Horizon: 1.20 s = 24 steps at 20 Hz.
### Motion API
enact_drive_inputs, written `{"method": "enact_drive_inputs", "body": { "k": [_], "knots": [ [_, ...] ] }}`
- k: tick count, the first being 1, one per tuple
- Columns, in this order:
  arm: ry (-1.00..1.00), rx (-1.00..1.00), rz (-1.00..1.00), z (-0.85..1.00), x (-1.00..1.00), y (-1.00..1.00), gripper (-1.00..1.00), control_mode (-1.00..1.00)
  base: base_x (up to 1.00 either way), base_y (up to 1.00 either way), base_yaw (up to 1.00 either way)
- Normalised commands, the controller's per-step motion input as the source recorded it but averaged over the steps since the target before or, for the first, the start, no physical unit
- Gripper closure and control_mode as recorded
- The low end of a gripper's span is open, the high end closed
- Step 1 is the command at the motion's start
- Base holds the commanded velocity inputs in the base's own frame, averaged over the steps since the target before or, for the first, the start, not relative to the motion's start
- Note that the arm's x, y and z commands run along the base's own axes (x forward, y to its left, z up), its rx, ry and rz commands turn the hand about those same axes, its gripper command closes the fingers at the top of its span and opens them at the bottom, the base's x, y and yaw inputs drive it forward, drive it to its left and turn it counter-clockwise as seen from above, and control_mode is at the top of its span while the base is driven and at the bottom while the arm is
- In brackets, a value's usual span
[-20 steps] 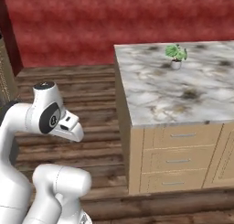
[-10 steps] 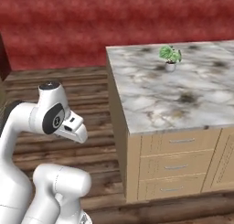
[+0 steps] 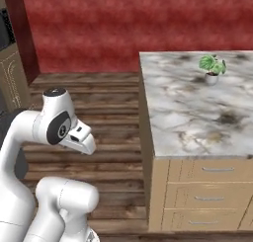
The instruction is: Pick up the metallic utensils from the counter and place them in the open drawer. Make sure not to pick up any wooden utensils.
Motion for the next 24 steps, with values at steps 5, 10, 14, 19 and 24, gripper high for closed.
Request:
{"method": "enact_drive_inputs", "body": {
  "k": [5,10,14,19,24],
  "knots": [
    [0.00,0.00,0.00,0.00,0.00,0.00,-1.00,1.00,0.27,0.26,0.20],
    [0.00,0.00,0.00,0.00,0.00,0.00,-1.00,1.00,0.70,0.33,0.14],
    [0.00,0.00,0.00,0.00,0.00,0.00,-1.00,1.00,1.00,0.41,0.15],
    [0.00,0.00,0.00,0.00,0.00,0.00,-1.00,1.00,1.00,0.41,0.10],
    [0.00,0.00,0.00,0.00,0.00,0.00,-1.00,1.00,1.00,0.35,0.03]
  ]
}}
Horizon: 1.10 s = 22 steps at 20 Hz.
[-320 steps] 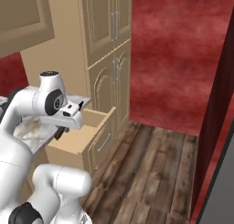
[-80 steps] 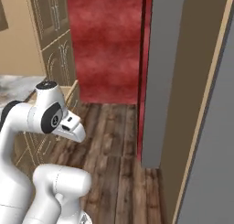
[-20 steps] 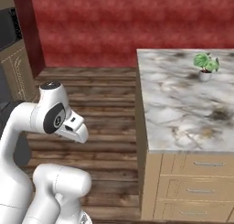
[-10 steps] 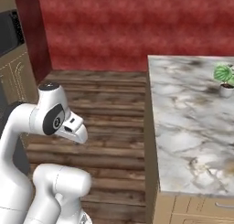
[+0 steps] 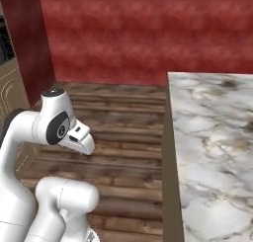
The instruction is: Pick up the metallic utensils from the counter and place them in the open drawer. Make sure not to pick up any wooden utensils.
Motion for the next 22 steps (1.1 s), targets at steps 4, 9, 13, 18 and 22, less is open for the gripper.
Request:
{"method": "enact_drive_inputs", "body": {
  "k": [4,9,13,18,22],
  "knots": [
    [0.00,0.00,0.00,0.00,0.00,0.00,-1.00,1.00,1.00,0.34,0.00],
    [0.00,0.00,0.00,0.00,0.00,0.00,-1.00,1.00,1.00,0.29,-0.09],
    [0.00,0.00,0.00,0.00,0.00,0.00,-1.00,1.00,1.00,0.41,-0.16],
    [0.00,0.00,0.00,0.00,0.00,0.00,-1.00,1.00,1.00,0.39,-0.18],
    [0.00,0.00,0.00,0.00,0.00,0.00,-1.00,1.00,1.00,0.49,-0.24]
  ]
}}
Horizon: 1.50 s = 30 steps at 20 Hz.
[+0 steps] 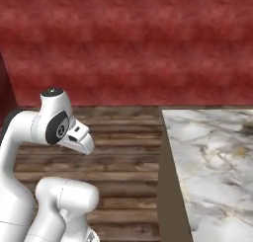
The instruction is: Pick up the metallic utensils from the counter and place them in the open drawer. Make sure not to pick up any wooden utensils.
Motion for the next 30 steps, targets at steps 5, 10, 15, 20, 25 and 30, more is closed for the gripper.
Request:
{"method": "enact_drive_inputs", "body": {
  "k": [5,10,15,20,25,30],
  "knots": [
    [0.00,0.00,0.00,0.00,0.00,0.00,-1.00,1.00,1.00,0.64,-0.29],
    [0.00,0.00,0.00,0.00,0.00,0.00,-1.00,1.00,1.00,0.76,-0.35],
    [0.00,0.00,0.00,0.00,0.00,0.00,-1.00,1.00,1.00,0.92,-0.37],
    [0.00,0.00,0.00,0.00,0.00,0.00,-1.00,1.00,1.00,0.94,-0.37],
    [0.00,0.00,0.00,0.00,0.00,0.00,-1.00,1.00,1.00,0.97,-0.37],
    [0.00,0.00,0.00,0.00,0.00,0.00,-1.00,1.00,1.00,0.91,-0.46]
  ]
}}
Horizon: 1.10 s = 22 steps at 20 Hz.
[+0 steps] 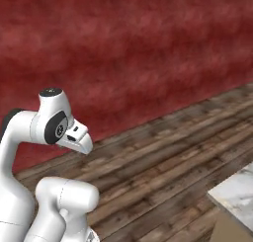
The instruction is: Pick up the metallic utensils from the counter and place them in the open drawer. Make sure not to pick up any wooden utensils.
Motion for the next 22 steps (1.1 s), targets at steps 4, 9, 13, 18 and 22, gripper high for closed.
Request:
{"method": "enact_drive_inputs", "body": {
  "k": [4,9,13,18,22],
  "knots": [
    [0.00,0.00,0.00,0.00,0.00,0.00,-1.00,1.00,1.00,0.84,-0.56],
    [0.00,0.00,0.00,0.00,0.00,0.00,-1.00,1.00,1.00,0.86,-0.57],
    [0.00,0.00,0.00,0.00,0.00,0.00,-1.00,1.00,1.00,0.93,-0.54],
    [0.00,0.00,0.00,0.00,0.00,0.00,-1.00,1.00,1.00,0.93,-0.50],
    [0.00,0.00,0.00,0.00,0.00,0.00,-1.00,1.00,1.00,0.89,-0.54]
  ]
}}
